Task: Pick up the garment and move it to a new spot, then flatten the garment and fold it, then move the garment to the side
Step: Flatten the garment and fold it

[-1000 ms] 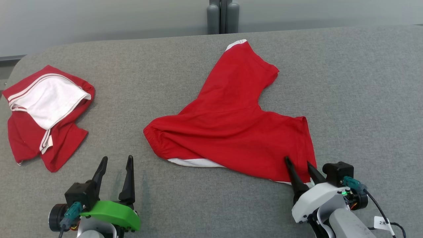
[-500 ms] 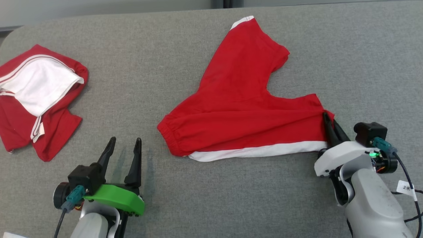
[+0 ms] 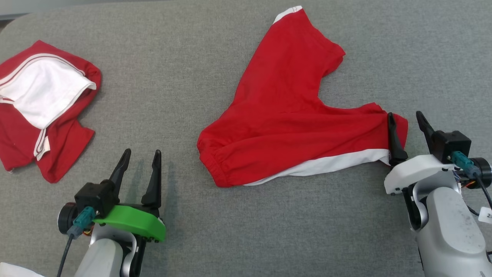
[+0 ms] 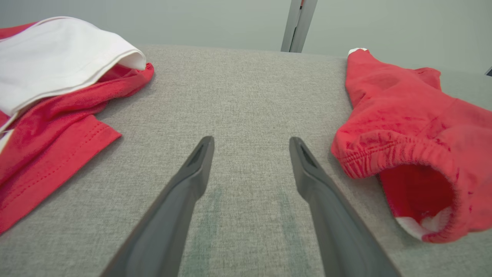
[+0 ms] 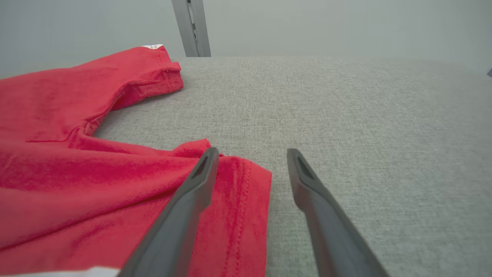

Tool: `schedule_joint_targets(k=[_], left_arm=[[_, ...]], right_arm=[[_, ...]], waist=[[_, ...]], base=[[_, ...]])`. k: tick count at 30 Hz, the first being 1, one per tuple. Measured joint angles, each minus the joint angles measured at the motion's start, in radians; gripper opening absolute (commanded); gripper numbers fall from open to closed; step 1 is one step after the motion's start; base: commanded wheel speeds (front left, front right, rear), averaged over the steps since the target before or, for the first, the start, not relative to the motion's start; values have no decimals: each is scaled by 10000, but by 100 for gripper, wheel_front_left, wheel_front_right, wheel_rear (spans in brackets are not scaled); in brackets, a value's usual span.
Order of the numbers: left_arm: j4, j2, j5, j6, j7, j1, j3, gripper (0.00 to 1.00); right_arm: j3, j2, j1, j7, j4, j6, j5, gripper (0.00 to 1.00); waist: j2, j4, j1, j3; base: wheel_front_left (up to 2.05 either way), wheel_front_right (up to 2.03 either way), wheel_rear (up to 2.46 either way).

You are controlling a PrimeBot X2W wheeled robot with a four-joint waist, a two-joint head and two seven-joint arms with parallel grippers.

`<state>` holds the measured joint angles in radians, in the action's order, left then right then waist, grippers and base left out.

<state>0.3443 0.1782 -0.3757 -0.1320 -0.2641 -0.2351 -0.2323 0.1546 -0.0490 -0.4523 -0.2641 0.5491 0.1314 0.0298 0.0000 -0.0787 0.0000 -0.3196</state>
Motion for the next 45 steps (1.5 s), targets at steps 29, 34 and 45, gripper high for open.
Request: schedule_joint_targets(k=[29, 34, 45], left_arm=[[453, -334, -1363, 0, 0, 1244, -1942, 100], [537, 31, -2263, 0, 0, 788, -2713, 100], [-21, 504, -2999, 0, 0, 147, -2976, 0]], right_arm=[[-848, 4, 2987, -2, -3162, 0, 150, 100], [-928, 2, 2860, -2, -3198, 0, 132, 100], [-1112, 2, 2753, 0, -3241, 0, 121, 100]], waist=[[0, 868, 0, 1927], [0, 1121, 0, 1556], [0, 1523, 0, 908]], base=[[0, 0, 0], [0, 0, 0], [0, 0, 0]])
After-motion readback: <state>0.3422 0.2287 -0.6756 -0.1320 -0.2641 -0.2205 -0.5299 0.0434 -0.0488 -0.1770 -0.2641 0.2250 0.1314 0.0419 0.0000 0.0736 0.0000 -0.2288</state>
